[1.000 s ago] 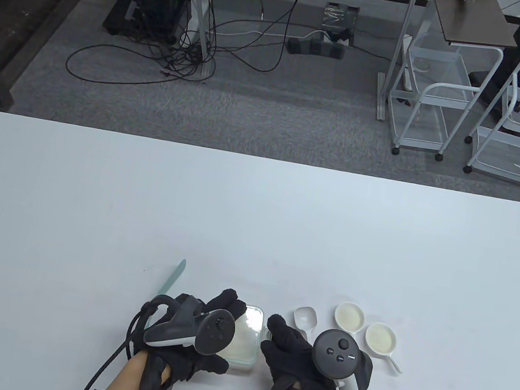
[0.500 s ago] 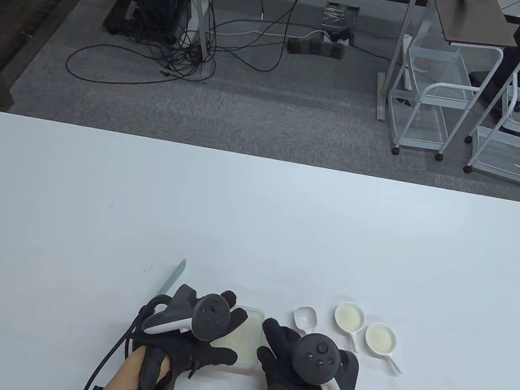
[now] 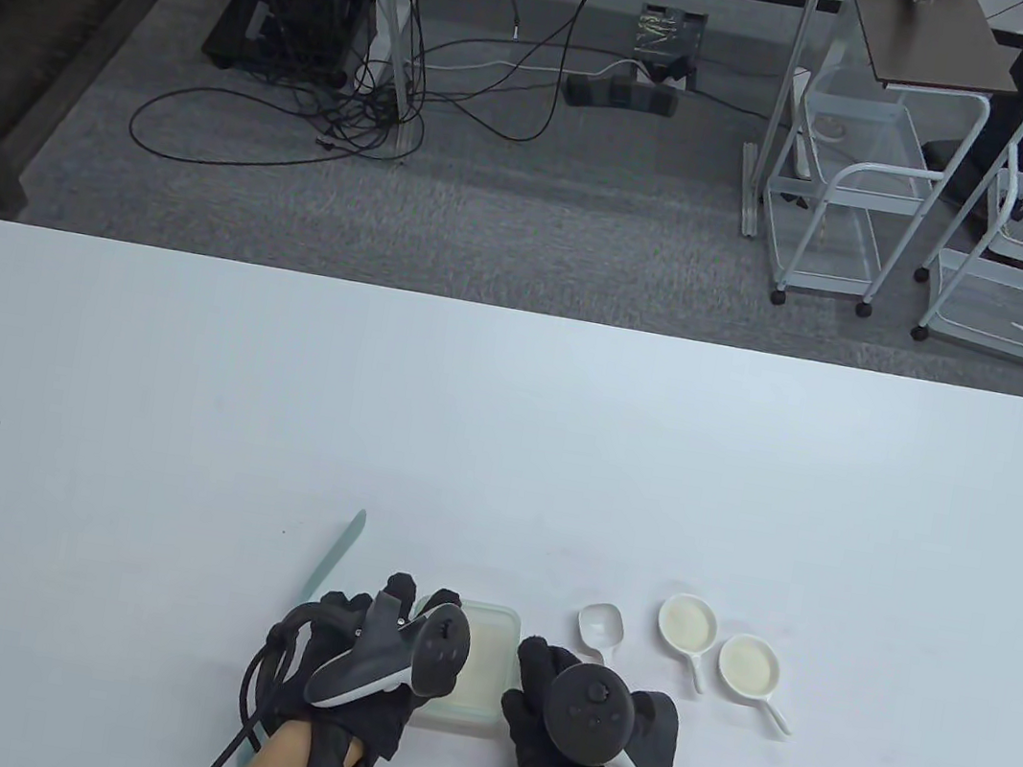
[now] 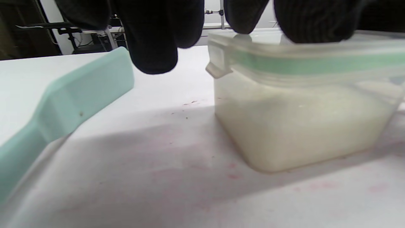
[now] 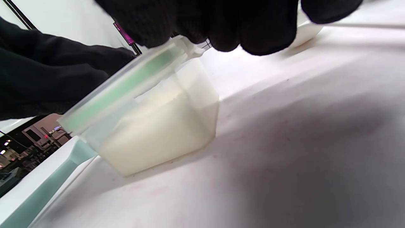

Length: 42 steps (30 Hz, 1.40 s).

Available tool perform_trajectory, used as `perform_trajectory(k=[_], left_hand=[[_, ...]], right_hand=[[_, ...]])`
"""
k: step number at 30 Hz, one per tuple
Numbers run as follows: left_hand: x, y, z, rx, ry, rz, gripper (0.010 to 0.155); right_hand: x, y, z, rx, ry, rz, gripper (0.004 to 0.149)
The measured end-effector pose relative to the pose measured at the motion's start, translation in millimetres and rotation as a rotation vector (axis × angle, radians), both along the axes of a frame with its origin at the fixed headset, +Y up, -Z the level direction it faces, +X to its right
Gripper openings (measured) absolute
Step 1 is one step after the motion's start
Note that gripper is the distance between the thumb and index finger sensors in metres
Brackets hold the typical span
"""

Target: Scoop white sugar with coffee spoon and level it off using dessert spatula

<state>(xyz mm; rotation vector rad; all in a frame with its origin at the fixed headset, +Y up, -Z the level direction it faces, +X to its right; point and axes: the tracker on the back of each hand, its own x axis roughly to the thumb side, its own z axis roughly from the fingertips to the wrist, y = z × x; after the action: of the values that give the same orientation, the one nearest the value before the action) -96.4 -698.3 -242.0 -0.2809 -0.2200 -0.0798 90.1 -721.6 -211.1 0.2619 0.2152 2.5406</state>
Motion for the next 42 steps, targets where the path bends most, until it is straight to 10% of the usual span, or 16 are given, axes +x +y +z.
perform_trajectory(k=[25,42], left_hand=[[-6,-3,-2,-0.074,0.041,0.129,0.077],[-16,11,1,0.13,-0.077,0.247,0.092]], right_hand=[[6,-6,-6,-0.084,-0.04,-0.194,0.057],[19,21,-3,0.201,0.06,0.021,0.077]])
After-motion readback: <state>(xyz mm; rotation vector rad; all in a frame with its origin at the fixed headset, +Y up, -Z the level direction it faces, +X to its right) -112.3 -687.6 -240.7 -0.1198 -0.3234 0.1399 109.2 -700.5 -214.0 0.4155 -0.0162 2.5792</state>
